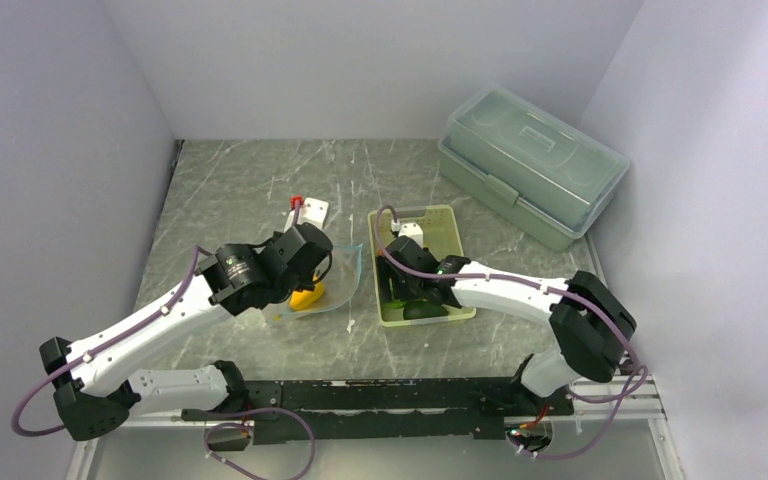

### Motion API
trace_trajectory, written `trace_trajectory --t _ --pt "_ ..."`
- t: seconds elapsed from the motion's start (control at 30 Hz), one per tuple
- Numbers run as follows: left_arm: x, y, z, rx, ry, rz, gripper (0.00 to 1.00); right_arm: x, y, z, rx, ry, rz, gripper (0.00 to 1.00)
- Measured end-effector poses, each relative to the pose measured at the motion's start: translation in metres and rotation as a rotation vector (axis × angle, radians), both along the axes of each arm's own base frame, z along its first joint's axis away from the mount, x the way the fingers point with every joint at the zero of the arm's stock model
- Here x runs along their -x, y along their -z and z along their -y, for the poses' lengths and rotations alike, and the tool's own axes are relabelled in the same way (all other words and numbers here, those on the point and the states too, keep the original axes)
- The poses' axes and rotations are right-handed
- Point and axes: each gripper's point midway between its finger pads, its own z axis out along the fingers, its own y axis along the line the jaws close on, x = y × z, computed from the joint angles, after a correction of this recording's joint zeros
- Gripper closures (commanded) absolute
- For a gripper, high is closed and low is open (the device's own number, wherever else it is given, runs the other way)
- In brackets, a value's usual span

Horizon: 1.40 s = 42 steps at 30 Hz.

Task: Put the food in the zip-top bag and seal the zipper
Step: Pick up the fake fruit from the bin.

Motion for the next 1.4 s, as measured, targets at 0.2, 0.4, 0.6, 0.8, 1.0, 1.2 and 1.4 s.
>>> trace_trajectory --t 0.2,0.4,0.6,0.8,1.0,1.2,1.4 --pt "0.000 0.000 0.000 0.000 0.000 0.000 1.00 -0.003 0.005 -0.002 0.006 -0.003 0.006 0.28" --pt "0.000 0.000 0.000 -0.001 0.000 -0.001 1.00 -0.008 0.008 -0.005 0.014 -0.002 0.019 0.49" --pt "0.000 0.000 0.000 -0.001 0.000 -0.001 1.00 -0.011 0.007 -0.006 0.018 -0.003 0.031 0.67" --pt "0.000 0.000 0.000 -0.001 -0.001 -0.001 1.00 -0.008 -0.009 0.004 0.030 0.001 0.054 0.68" --pt "0.000 0.001 0.001 -0.002 0.000 -0.002 1.00 -0.008 -0.055 0.018 -0.019 0.025 0.146 0.68" --pt "-0.001 0.004 0.002 -0.011 0.000 -0.009 1.00 -0.004 -0.086 0.026 -0.070 0.025 0.204 0.68" --pt "-0.001 0.005 0.002 -0.015 0.000 -0.012 1.00 0.002 -0.118 0.028 -0.141 -0.010 0.266 0.68"
